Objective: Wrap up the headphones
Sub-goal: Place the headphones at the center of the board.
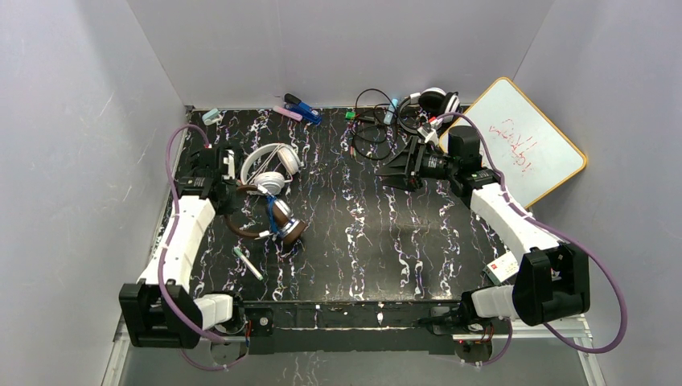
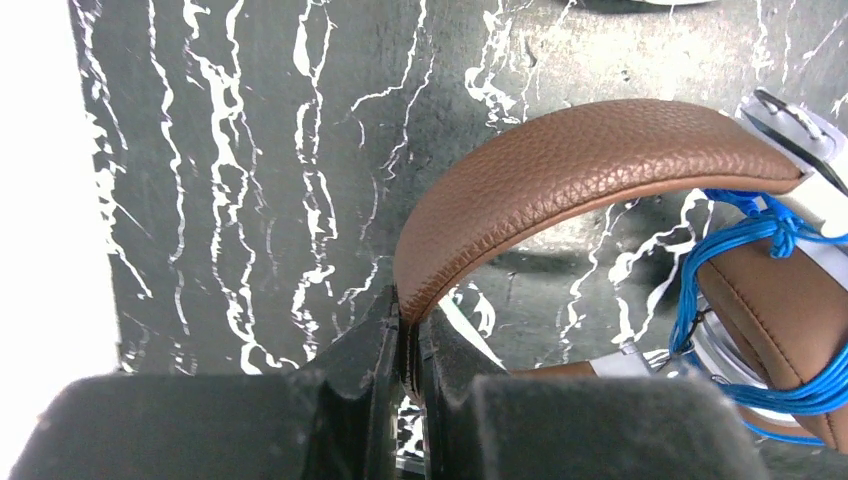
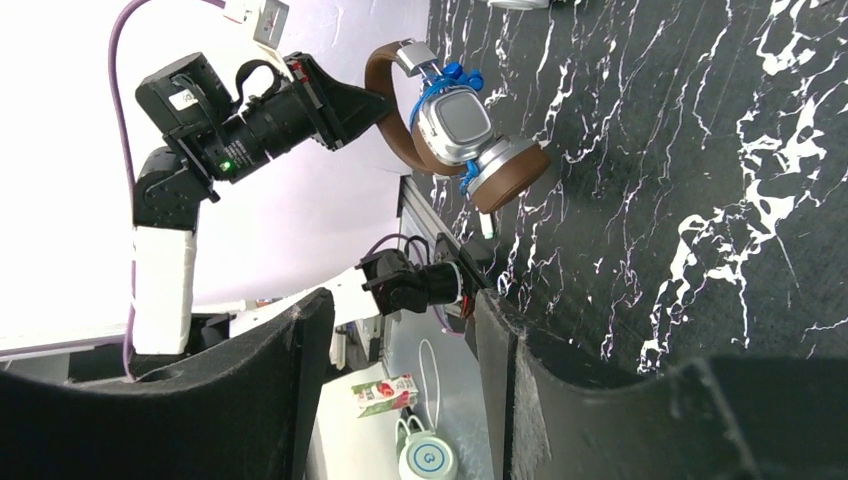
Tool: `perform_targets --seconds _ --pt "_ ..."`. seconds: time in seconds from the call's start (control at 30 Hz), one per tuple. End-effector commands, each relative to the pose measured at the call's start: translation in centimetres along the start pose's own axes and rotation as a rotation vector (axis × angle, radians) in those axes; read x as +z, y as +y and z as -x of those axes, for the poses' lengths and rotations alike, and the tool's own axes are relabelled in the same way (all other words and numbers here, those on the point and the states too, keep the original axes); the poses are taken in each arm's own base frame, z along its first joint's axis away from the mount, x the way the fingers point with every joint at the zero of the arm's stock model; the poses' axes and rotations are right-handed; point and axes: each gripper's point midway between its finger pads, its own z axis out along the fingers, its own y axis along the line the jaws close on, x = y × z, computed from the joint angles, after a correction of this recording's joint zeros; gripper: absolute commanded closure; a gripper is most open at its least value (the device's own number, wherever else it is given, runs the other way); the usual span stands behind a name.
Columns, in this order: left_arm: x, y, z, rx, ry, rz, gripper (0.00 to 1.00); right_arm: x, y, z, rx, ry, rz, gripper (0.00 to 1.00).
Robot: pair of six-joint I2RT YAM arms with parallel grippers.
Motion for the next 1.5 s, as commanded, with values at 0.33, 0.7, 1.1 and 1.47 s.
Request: perform_targets --seconds 0.33,0.7,1.1,1.47 --pt "1.5 3.2 0.7 0.220 -0.046 0.035 1.00 -1.7 2.4 -2.5 -0.013 0.069 0.109 0.40" --pt "6.7 7.4 -0.1 0.087 0.045 0.125 0.98 -1.9 2.4 -3.5 -0.017 0.071 0.095 0.40" --pt "6.5 11.6 1.1 -0.156 -0.018 0.306 0.02 -1.7 1.8 -3.3 -0.012 0.061 0.076 0.40" --pt "-0.3 2.0 3.3 -0.475 0.105 -0.070 0.15 -1.8 1.1 -1.9 -0.056 -0.016 -0.013 0.39"
